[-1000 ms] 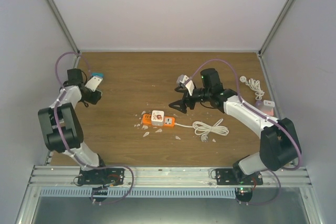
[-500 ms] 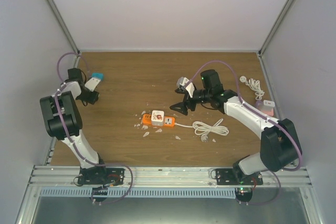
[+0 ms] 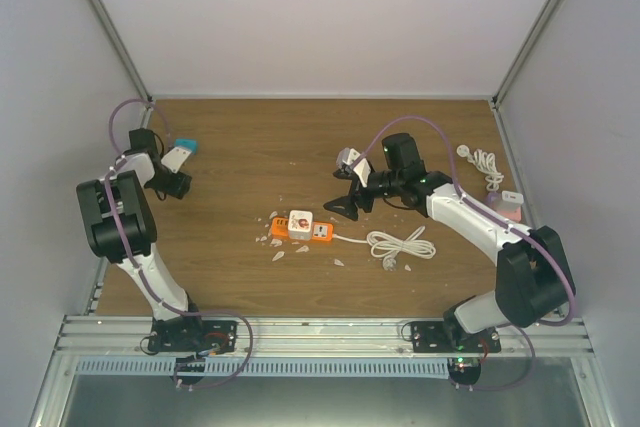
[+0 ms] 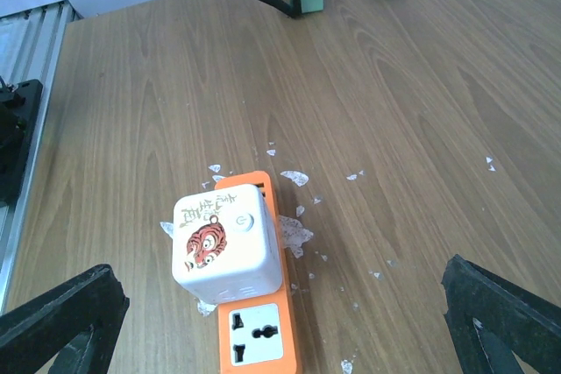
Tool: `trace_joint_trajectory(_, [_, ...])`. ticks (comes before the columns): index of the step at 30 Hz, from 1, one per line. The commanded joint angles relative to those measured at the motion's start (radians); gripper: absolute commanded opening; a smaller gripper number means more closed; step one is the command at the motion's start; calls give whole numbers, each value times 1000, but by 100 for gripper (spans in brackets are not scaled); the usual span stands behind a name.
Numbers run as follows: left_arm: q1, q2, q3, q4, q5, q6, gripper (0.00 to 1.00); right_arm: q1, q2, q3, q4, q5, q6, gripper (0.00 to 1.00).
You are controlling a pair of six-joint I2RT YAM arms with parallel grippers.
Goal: Pull the plug off the socket
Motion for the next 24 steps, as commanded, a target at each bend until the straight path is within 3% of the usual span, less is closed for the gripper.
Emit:
trace_joint_trajectory(1, [7, -14, 7, -4, 7, 13, 73, -2, 5, -9, -2, -18, -23, 100])
trace_joint_trajectory(8, [7, -101, 13, -65, 76, 45, 86, -2, 3, -17, -7, -44, -48, 100])
trace_joint_trajectory(13, [5, -232, 5, -134, 232, 120, 99, 4, 5, -24, -24, -82, -92, 100])
trace_joint_trajectory(19, [-17, -384, -13, -245, 493, 270, 99, 46, 19, -20, -44, -64, -141, 100])
trace_joint_trajectory(24, [-80, -468, -32, -302, 629, 352, 99, 69, 42, -25, -63, -52, -184, 100])
